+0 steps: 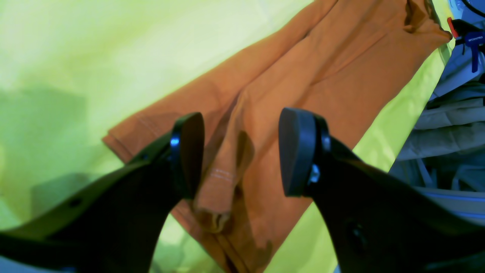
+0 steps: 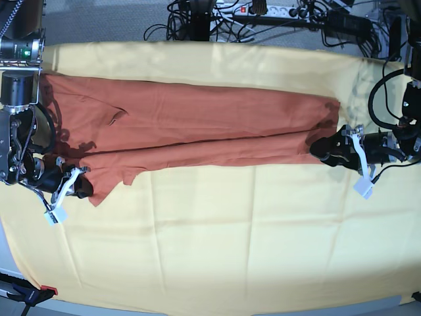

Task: Fold the T-shirt properly

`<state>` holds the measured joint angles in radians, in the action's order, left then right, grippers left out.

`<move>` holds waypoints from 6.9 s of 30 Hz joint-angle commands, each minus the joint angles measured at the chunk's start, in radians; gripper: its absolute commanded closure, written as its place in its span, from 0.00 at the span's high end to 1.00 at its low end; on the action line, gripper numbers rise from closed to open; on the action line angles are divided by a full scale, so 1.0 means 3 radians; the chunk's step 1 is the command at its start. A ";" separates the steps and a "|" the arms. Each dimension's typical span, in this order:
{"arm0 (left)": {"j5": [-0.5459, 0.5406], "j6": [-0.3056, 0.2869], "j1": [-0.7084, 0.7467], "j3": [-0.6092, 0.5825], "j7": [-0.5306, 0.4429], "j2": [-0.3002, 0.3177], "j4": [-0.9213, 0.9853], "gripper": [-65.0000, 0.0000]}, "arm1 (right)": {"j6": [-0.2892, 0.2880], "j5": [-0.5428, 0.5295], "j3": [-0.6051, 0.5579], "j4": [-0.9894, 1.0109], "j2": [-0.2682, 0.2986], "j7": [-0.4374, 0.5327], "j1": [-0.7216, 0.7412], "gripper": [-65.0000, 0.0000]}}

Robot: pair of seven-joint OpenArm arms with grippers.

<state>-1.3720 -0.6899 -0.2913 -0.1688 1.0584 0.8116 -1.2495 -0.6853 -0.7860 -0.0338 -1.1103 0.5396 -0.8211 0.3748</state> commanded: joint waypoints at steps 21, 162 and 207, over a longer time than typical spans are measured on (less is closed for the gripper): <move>-0.0079 -0.0027 -0.0072 0.0047 -0.0051 0.0075 -0.0037 0.51 | -0.0043 -0.0086 0.0028 -0.1553 0.0554 -0.0009 -0.0973 0.00; 0.0048 0.0025 -0.0210 0.1460 0.0175 0.0573 -0.0034 0.51 | 0.0819 0.1334 0.0144 -0.2749 0.0482 0.0323 -0.1755 0.00; 0.0205 0.0446 0.0912 0.1569 0.0175 -0.0252 0.0023 0.51 | 0.0699 0.0951 0.0378 -0.2160 0.0125 -0.0254 -0.1773 0.00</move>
<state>-1.2873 -0.5514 -0.0063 0.2951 1.1187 0.7109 -1.2312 -0.4778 -0.4904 0.0700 -1.7470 0.5591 -0.9089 -0.1688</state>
